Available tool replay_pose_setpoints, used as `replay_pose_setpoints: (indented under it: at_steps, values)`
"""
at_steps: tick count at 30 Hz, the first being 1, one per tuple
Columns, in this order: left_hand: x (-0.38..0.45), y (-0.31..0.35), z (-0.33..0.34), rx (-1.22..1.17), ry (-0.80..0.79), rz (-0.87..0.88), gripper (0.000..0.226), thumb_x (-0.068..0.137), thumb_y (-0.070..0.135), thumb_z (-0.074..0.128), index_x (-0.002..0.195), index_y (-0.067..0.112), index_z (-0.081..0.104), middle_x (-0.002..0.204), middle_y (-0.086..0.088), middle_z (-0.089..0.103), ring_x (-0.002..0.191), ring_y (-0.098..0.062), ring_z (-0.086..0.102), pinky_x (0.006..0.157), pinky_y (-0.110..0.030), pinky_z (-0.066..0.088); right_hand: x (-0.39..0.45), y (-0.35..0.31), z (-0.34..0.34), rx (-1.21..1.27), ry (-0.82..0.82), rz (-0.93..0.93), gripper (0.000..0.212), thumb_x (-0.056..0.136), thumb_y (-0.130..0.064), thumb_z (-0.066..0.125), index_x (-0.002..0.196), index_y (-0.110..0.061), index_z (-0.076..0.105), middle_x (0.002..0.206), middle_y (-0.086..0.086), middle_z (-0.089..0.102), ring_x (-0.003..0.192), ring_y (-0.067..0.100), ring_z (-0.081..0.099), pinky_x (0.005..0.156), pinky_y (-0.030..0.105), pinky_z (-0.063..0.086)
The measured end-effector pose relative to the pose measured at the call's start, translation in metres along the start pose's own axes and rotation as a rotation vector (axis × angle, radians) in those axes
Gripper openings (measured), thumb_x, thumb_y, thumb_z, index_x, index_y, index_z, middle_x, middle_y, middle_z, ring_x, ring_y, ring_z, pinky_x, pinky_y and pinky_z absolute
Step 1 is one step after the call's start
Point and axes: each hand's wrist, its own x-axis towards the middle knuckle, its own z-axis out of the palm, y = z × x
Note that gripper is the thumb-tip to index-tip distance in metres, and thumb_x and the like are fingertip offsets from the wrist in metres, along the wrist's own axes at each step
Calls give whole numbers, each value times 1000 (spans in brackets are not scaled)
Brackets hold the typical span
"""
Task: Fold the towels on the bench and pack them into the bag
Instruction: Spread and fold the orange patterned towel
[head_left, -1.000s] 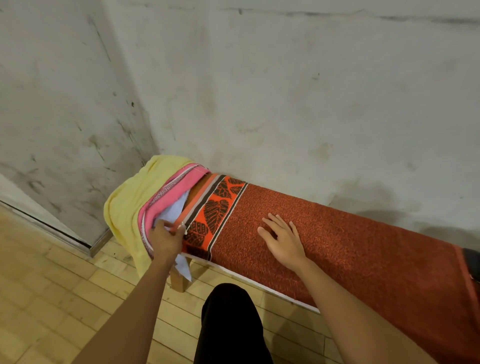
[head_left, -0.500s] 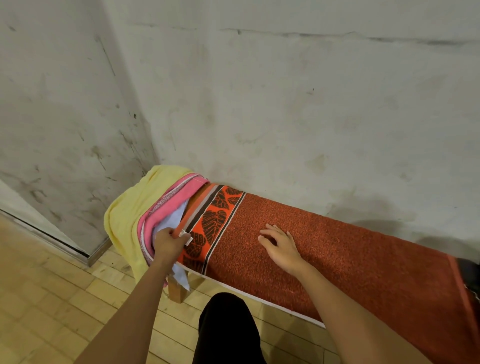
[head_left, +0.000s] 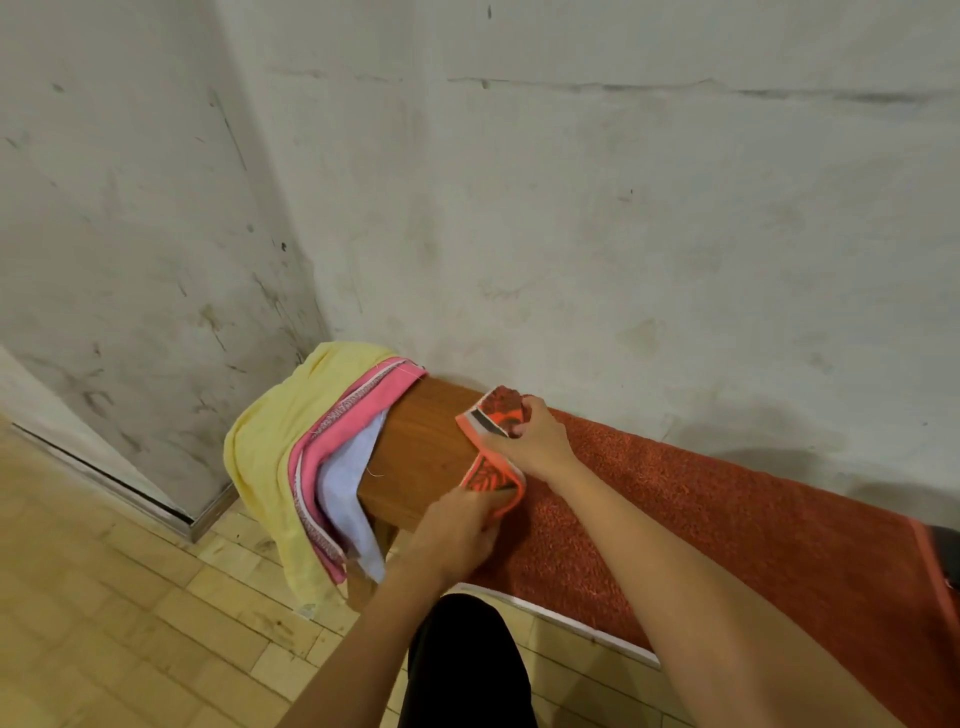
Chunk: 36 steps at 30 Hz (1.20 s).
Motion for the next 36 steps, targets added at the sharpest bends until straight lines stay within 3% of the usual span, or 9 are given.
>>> replay_pose_setpoints:
  at_steps: [2, 4, 8, 13, 19, 23, 27, 30, 36]
  values:
    - [-4, 14, 3, 40, -53, 68, 55, 83, 20, 43, 132, 44, 51, 114, -4, 68, 95, -32, 63, 73, -41, 53, 3, 8, -1, -202, -85, 36, 112, 68, -36, 88, 154, -17, 20, 136, 12, 54, 122, 29, 55, 101, 36, 47]
    - [-6, 25, 2, 48, -98, 103, 56, 83, 19, 40, 133, 43, 50, 119, -4, 65, 99, -32, 62, 76, -44, 54, 1, 17, -2, -402, -98, 50, 115, 69, -30, 88, 156, -20, 13, 138, 12, 50, 126, 34, 52, 101, 43, 47]
    - [-8, 39, 7, 63, -150, 123, 52, 86, 14, 42, 131, 40, 48, 110, -7, 65, 96, -35, 60, 73, -47, 53, -8, 30, -2, -596, -31, 26, 69, 85, -21, 70, 144, -18, 35, 130, 14, 53, 121, 37, 54, 95, 43, 48]
    - [-7, 53, 15, -66, -86, 124, 48, 84, 18, 39, 125, 37, 54, 98, -10, 67, 89, -40, 59, 70, -46, 51, 5, 40, -17, -289, 183, -1, 21, 90, -12, 54, 105, -12, 69, 111, 17, 67, 109, 35, 60, 89, 38, 49]
    - [0, 87, 35, -352, 35, 17, 50, 91, 23, 51, 140, 27, 51, 114, -13, 68, 103, -34, 61, 90, -37, 49, 15, 24, -53, 97, 409, -4, 27, 97, -24, 56, 80, -5, 66, 80, 13, 66, 87, 35, 65, 71, 38, 45]
    - [10, 134, 56, -504, 36, -7, 54, 88, 29, 48, 142, 25, 48, 121, -9, 65, 112, -29, 57, 98, -36, 46, 15, 36, -100, 136, 514, 2, 34, 96, -35, 52, 80, -7, 64, 79, 14, 62, 79, 26, 58, 73, 37, 44]
    - [18, 191, 73, -640, 45, 9, 50, 89, 20, 54, 139, 18, 52, 114, -12, 69, 106, -29, 62, 94, -34, 48, 1, 59, -154, 68, 547, 5, 32, 99, -26, 49, 108, -3, 70, 96, 15, 68, 91, 30, 61, 76, 37, 44]
    - [20, 239, 83, -720, 40, 47, 46, 89, 10, 56, 136, 15, 55, 107, -14, 70, 96, -30, 62, 85, -33, 48, -14, 80, -195, 38, 585, 24, 32, 99, -29, 50, 107, -4, 69, 102, 16, 70, 99, 32, 64, 84, 41, 49]
    - [25, 322, 113, -712, -81, 122, 45, 87, 13, 52, 132, 14, 53, 113, -15, 68, 104, -37, 61, 90, -41, 49, -52, 129, -279, -51, 670, 119, 32, 101, -27, 48, 106, 1, 63, 109, 22, 66, 105, 36, 61, 89, 42, 46]
